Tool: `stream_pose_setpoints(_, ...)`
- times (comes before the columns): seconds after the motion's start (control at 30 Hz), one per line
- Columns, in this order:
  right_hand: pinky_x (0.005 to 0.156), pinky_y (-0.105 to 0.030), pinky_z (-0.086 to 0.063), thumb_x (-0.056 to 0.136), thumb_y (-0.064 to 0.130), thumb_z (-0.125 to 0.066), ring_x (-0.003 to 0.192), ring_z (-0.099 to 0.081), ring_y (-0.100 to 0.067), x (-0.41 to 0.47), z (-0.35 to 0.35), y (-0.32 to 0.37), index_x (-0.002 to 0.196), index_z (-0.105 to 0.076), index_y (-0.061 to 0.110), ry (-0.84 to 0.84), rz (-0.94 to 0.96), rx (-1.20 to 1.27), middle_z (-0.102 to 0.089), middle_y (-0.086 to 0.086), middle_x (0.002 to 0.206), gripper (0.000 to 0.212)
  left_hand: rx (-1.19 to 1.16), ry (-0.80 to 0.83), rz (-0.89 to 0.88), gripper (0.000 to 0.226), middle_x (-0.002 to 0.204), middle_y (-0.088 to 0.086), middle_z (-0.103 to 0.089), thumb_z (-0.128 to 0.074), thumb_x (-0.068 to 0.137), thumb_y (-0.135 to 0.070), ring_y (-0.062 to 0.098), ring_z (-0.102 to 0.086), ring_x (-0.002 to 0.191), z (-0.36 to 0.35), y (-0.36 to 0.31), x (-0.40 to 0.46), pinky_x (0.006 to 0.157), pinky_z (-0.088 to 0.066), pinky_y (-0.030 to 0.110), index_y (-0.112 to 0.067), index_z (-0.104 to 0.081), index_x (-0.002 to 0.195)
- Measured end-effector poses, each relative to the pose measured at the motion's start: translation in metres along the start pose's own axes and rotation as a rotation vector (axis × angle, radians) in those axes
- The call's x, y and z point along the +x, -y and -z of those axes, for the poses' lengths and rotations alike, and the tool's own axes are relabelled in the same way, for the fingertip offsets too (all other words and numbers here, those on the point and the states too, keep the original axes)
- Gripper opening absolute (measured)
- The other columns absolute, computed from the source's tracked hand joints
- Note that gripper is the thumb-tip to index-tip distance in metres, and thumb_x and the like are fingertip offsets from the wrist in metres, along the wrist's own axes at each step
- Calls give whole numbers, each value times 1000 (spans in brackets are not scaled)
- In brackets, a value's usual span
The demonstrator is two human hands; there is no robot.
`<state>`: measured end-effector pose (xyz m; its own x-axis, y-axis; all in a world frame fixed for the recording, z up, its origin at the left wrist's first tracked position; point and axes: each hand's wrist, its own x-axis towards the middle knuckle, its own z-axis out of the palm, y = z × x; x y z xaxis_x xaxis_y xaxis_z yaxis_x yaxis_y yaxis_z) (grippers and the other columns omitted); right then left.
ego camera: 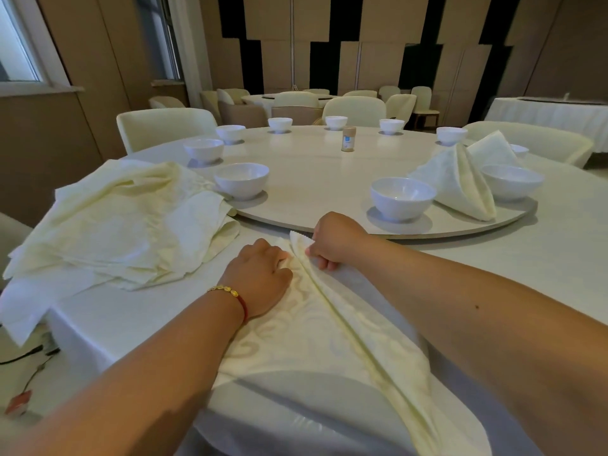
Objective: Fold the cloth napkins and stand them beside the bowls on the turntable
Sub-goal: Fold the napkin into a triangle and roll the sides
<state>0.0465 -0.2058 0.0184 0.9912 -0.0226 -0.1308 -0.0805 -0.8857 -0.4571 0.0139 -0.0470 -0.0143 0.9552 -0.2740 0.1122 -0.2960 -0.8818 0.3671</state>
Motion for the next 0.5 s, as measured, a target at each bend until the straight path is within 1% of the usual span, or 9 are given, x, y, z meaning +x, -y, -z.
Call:
stream_pose_setpoints(0.03, 59, -24, -42, 79, 9, -63, 45, -45, -19, 0, -1, 1, 57, -56, 11, 2, -6, -4, -56, -3, 48, 23, 6, 1, 1, 42, 127, 0, -45, -42, 94, -30, 20, -38, 121, 0, 0, 0, 101, -35, 34, -21, -48, 134)
stream_pose_setpoints(0.13, 57, -23, -40, 82, 8, -61, 47, -45, -19, 0, -3, 3, 68, -54, 13, 41, -42, 17, -58, -6, 62, 16, 16, 11, 0, 43, 127, 0, -44, -43, 92, -31, 19, -38, 121, 1, -1, -1, 100, -36, 33, -21, -48, 135)
stream_pose_setpoints(0.2, 59, -25, -43, 81, 4, -56, 52, -52, -21, -4, 0, 4, 77, -57, 10, 18, -28, 45, -64, -10, 67, 7, 11, 18, 2, 44, 128, 0, -44, -44, 92, -31, 19, -38, 121, 1, -1, -1, 99, -35, 33, -21, -47, 135)
stream_pose_setpoints(0.23, 60, -27, -47, 80, 3, -53, 56, -58, -24, -7, 2, 3, 83, -59, 6, -12, 3, 64, -69, -12, 72, 8, 5, 23, 6, 45, 128, 0, -43, -45, 92, -31, 19, -37, 122, 1, -1, -1, 100, -35, 33, -21, -47, 135)
stream_pose_setpoints(0.27, 61, -31, -50, 80, 2, -51, 63, -64, -27, -11, 4, 2, 90, -59, 2, -32, 31, 91, -72, -15, 78, 13, 2, 29, 9, 45, 128, 0, -43, -45, 92, -31, 19, -37, 122, 2, -2, -1, 100, -35, 32, -21, -47, 136)
stream_pose_setpoints(0.33, 64, -34, -52, 80, 0, -53, 72, -66, -29, -20, 7, -1, 98, -60, -2, -35, 80, 96, -72, -18, 87, 19, 0, 46, 14, 46, 128, -1, -42, -47, 91, -32, 19, -36, 123, 4, -3, -2, 100, -34, 32, -21, -47, 136)
stream_pose_setpoints(0.4, 64, -31, -48, 80, 1, -58, 79, -63, -26, -23, 7, -6, 99, -64, 1, -46, 116, 21, -70, -16, 96, 19, 2, 71, 21, 47, 126, -1, -42, -49, 90, -32, 19, -36, 122, 6, -5, -2, 100, -34, 32, -21, -47, 135)
stream_pose_setpoints(0.47, 72, -32, -52, 82, 8, -61, 89, -64, -25, -22, 4, -11, 96, -67, 6, -57, 126, -69, -70, -11, 99, 16, 13, 107, 33, 44, 121, -1, -42, -52, 88, -32, 19, -37, 118, 9, -6, 0, 97, -35, 32, -20, -50, 130)
stream_pose_setpoints(0.5, 76, -33, -53, 82, 13, -64, 91, -65, -25, -20, 4, -12, 96, -67, 8, -57, 116, -118, -70, -8, 99, 15, 16, 127, 39, 40, 118, 0, -42, -54, 86, -30, 19, -39, 116, 12, -7, 2, 96, -37, 33, -18, -53, 124)
